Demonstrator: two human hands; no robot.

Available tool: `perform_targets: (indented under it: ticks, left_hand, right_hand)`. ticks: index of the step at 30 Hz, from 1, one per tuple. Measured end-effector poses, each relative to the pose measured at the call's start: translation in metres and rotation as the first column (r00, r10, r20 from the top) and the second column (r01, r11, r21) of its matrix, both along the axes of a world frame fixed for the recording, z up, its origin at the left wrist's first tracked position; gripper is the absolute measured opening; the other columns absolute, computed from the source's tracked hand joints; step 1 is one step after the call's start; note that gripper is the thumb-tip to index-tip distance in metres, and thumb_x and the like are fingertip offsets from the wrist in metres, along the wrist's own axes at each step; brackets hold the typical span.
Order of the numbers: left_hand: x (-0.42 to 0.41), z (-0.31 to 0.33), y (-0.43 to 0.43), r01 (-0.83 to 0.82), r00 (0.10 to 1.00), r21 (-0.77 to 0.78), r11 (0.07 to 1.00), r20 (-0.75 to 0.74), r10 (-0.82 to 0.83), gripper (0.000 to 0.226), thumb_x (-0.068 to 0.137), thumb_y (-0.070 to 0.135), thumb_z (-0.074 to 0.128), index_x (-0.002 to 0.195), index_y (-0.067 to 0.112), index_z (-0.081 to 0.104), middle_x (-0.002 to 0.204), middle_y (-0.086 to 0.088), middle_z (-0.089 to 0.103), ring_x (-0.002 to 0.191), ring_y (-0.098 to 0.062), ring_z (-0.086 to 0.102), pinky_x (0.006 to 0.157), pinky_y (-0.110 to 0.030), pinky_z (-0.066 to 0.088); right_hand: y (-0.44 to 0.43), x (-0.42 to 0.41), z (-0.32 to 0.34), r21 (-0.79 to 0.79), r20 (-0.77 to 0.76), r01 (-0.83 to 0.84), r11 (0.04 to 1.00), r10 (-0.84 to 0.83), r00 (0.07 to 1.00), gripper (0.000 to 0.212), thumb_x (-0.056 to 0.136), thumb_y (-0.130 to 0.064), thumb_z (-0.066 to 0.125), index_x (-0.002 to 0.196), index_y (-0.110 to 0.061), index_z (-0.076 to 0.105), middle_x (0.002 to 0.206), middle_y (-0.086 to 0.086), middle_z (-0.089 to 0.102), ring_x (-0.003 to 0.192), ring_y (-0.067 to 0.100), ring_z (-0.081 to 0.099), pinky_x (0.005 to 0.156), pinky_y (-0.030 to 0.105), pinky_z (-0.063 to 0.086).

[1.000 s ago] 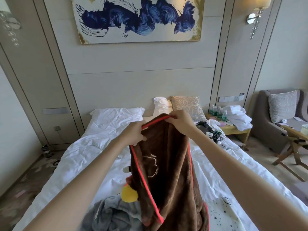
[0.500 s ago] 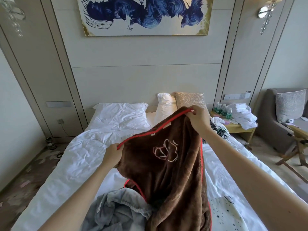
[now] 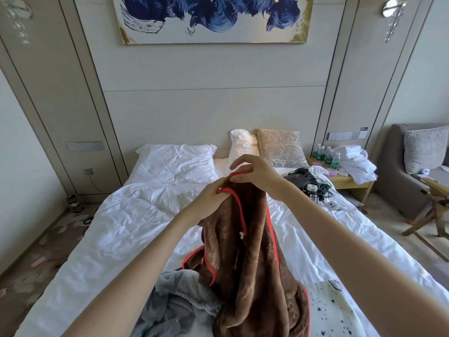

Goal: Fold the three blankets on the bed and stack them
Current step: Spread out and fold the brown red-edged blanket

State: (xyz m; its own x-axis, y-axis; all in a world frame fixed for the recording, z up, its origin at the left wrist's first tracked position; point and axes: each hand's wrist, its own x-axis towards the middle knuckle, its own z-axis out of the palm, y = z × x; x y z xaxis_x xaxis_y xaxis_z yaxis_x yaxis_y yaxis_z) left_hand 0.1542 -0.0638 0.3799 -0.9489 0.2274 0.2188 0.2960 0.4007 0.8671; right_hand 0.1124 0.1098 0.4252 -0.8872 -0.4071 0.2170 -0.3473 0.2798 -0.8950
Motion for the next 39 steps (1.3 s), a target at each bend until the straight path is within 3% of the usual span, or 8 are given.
perform_targets:
  ticks: [4,11,17,23,26,30,33,39]
  left_hand:
    - [-0.009,0.007,-0.002,-0.222,0.972,0.087,0.971,-0.062,0.228,0.030,0.096,0.005,0.046,0.116,0.013,0.067,0.109,-0.001,0.069,0.101,-0.010,0.061,0.081,-0.010,0.043]
    - [-0.024,0.019,-0.046,-0.554,0.817,0.316,0.770,0.028,0.576,0.024,0.093,0.008,0.047,0.100,0.014,0.069,0.093,0.003,0.067,0.088,-0.012,0.060,0.075,-0.022,0.046]
    - [-0.025,0.027,-0.095,-0.682,0.694,0.374,0.628,0.063,0.717,0.021,0.096,0.012,0.044,0.099,0.009,0.065,0.088,-0.003,0.061,0.084,-0.020,0.054,0.069,-0.028,0.043]
    - [-0.024,0.064,-0.101,-0.667,0.678,0.434,0.605,0.018,0.735,0.028,0.098,0.014,0.043,0.078,0.029,0.054,0.081,0.007,0.057,0.086,-0.016,0.053,0.068,-0.023,0.042]
    - [-0.024,0.105,-0.102,-0.640,0.671,0.483,0.598,-0.028,0.741,0.026,0.097,0.012,0.043,0.077,0.027,0.053,0.085,0.000,0.058,0.087,-0.021,0.055,0.077,-0.031,0.042]
    - [-0.016,0.176,-0.103,-0.558,0.654,0.545,0.625,-0.175,0.736,0.019,0.095,0.011,0.044,0.085,0.021,0.058,0.082,0.001,0.059,0.083,-0.019,0.055,0.076,-0.031,0.043]
    - [-0.003,0.232,-0.102,-0.478,0.626,0.594,0.647,-0.285,0.725,0.020,0.094,0.012,0.045,0.084,0.022,0.060,0.081,0.001,0.060,0.080,-0.016,0.056,0.073,-0.029,0.045]
    - [0.012,0.250,-0.110,-0.468,0.585,0.644,0.605,-0.288,0.759,0.022,0.095,0.012,0.045,0.082,0.024,0.058,0.080,0.004,0.059,0.076,-0.011,0.054,0.070,-0.026,0.044]
  right_hand:
    - [0.003,0.001,-0.003,0.094,0.165,-0.025,0.995,0.009,0.986,0.037,0.070,-0.018,0.085,0.096,-0.011,0.059,0.091,0.010,0.066,0.080,0.021,0.061,0.077,0.032,0.048]
    - [0.029,-0.001,-0.045,0.300,0.235,-0.010,0.954,-0.064,0.970,0.046,0.062,-0.040,0.087,0.082,-0.004,0.067,0.070,-0.002,0.055,0.069,0.010,0.053,0.066,0.022,0.035]
    - [0.061,0.008,-0.100,0.453,0.251,0.053,0.890,-0.184,0.950,0.049,0.070,-0.040,0.083,0.055,-0.020,0.041,0.051,-0.009,0.035,0.051,0.009,0.036,0.045,0.020,0.021]
    - [0.025,0.000,-0.066,0.025,0.075,0.265,0.964,-0.266,0.961,0.011,0.092,-0.016,0.065,0.083,-0.010,0.068,0.063,-0.005,0.052,0.062,0.008,0.045,0.052,0.020,0.030]
    - [0.002,-0.004,0.001,-0.181,-0.078,0.245,0.952,-0.263,0.962,0.019,0.093,-0.005,0.058,0.086,-0.019,0.069,0.074,-0.013,0.064,0.069,-0.006,0.056,0.063,0.010,0.042]
    - [-0.018,0.003,0.094,-0.319,-0.183,0.183,0.930,-0.250,0.951,0.025,0.093,-0.006,0.053,0.088,-0.023,0.070,0.084,-0.003,0.070,0.081,0.010,0.063,0.076,0.025,0.049]
    - [-0.027,0.020,0.153,-0.499,-0.208,0.029,0.866,-0.152,0.966,0.035,0.094,-0.004,0.051,0.078,-0.026,0.074,0.077,-0.010,0.073,0.076,0.004,0.067,0.068,0.015,0.052]
    - [-0.036,0.033,0.184,-0.594,-0.112,-0.038,0.803,-0.036,0.993,0.019,0.095,-0.015,0.057,0.084,-0.019,0.072,0.082,0.000,0.075,0.080,0.013,0.071,0.078,0.028,0.057]
